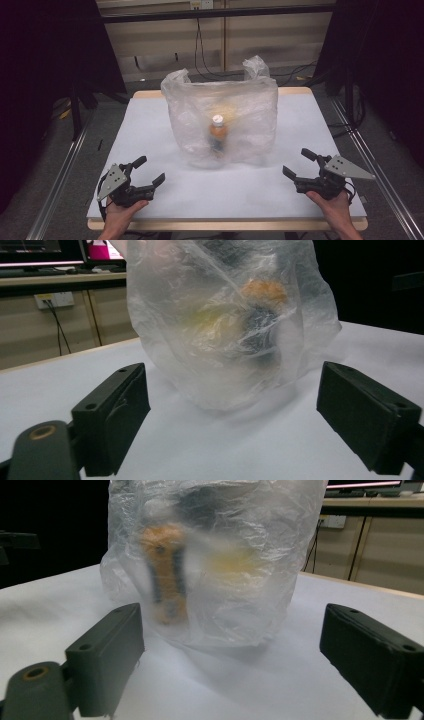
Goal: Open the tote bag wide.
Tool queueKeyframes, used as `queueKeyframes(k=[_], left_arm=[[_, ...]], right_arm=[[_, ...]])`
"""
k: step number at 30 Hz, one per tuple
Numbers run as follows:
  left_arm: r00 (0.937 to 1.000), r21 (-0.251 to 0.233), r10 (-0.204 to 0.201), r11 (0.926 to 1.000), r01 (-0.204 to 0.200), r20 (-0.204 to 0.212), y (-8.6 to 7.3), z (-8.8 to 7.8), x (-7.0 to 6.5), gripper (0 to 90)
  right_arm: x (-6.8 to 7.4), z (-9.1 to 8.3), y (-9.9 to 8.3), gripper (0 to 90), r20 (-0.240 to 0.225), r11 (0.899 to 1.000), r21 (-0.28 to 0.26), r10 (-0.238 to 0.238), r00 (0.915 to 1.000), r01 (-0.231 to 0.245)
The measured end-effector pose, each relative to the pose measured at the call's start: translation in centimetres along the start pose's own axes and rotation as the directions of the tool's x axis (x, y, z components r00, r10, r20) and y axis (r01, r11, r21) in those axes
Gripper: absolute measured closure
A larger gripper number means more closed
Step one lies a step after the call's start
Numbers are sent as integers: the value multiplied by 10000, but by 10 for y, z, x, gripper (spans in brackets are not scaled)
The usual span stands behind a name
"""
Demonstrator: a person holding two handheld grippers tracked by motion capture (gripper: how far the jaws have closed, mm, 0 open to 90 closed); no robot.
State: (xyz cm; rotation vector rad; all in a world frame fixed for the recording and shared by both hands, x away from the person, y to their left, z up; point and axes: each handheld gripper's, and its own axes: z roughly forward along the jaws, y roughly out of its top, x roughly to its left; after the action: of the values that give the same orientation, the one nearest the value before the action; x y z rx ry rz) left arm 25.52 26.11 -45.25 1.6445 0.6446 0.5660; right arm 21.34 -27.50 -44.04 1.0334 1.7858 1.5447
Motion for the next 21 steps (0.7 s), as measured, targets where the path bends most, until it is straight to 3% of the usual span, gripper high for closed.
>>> queueKeyframes(k=[2,3,8,9,10,12,13,14,15,18,19,20,21], left_arm=[[10000,112,-59,9999,58,19,0,1,0,150],[9994,41,-317,9995,316,131,0,2,0,161],[9989,186,-358,9992,352,287,0,5,0,281],[9995,371,-148,9992,137,293,1,4,1,315],[9993,348,-166,9993,155,331,1,4,1,315],[9989,291,-289,9992,278,381,1,5,0,397],[9990,411,-141,9991,124,414,1,4,1,397],[9985,546,-93,9985,63,546,2,4,1,448],[9990,643,-182,9978,155,418,4,6,-1,455],[9981,897,-166,9959,113,592,6,7,-1,508],[9971,779,-410,9963,360,637,7,9,-2,528],[9960,1204,-251,9926,146,862,9,8,-1,574],[9954,1115,-459,9931,363,846,9,9,-2,617]], right_arm=[[0,1,0,126,-36,10000,78,8,10000,-8],[0,1,0,155,-70,9999,135,56,10000,-55],[0,5,0,264,-235,9994,338,92,9997,-84],[0,6,0,286,-249,9993,371,66,9997,-56],[0,6,0,286,-249,9993,371,66,9997,-56],[0,7,0,334,-333,9991,414,108,9994,-94],[-1,8,0,358,-388,9988,476,86,9992,-67],[-1,10,0,437,-463,9986,524,137,9988,-113],[-2,10,0,485,-575,9984,557,144,9982,-112],[-2,12,0,526,-560,9987,491,173,9983,-145],[-2,12,1,554,-610,9983,550,214,9979,-180],[-2,14,2,590,-665,9982,549,262,9974,-225],[-2,15,2,632,-842,9981,592,233,9962,-183]])
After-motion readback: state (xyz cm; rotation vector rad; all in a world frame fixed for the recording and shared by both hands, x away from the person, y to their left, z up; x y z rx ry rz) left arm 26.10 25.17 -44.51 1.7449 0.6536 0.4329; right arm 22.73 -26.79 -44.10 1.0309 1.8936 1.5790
